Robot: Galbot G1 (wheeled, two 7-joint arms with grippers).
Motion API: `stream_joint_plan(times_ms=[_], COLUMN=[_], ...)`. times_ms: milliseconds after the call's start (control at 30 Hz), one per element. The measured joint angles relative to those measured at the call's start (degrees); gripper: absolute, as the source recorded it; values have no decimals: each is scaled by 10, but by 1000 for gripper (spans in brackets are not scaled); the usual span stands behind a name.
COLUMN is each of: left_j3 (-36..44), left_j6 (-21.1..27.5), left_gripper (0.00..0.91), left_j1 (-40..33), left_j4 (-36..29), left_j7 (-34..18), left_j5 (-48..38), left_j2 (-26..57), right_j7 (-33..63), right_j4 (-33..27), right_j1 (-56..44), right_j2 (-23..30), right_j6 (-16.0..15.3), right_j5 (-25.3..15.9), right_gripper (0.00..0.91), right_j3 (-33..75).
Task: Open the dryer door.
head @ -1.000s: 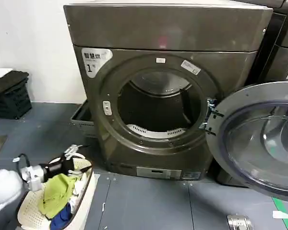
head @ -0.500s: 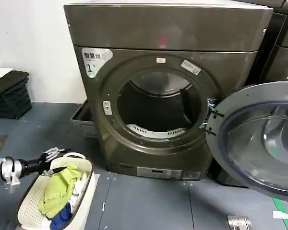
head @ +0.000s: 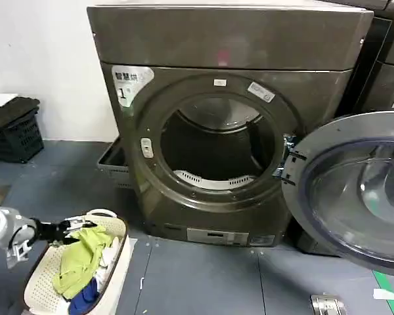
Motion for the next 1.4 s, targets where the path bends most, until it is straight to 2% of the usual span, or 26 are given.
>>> stream_joint_plan(times_ms=[167, 433, 533, 733, 1400], left_j3=[23, 85, 112, 144, 153], left_j6=[0, 0, 0, 0, 1], left_gripper=[907, 907, 907, 907, 907], left_j1=[-36, -111, -141, -175, -193], left_j4=[9, 31, 38, 47, 28], left_j7=[15, 31, 32, 38, 44], left_j5=[47, 108, 128, 131, 142], left_j2=[-15, -53, -65, -69, -63], right_j7=[-7, -20, -22, -30, -45], right_j4=[8, 32, 33, 31, 27], right_j1=[-2, -8, -11, -12, -7], right_j2=[6, 17, 17, 20, 28], right_j6=[-1, -36, -40, -37, -29], right_j5=[18, 102, 117, 124, 121], right_gripper=[907, 907, 907, 907, 907], right_j3=[0, 4, 6, 9, 3])
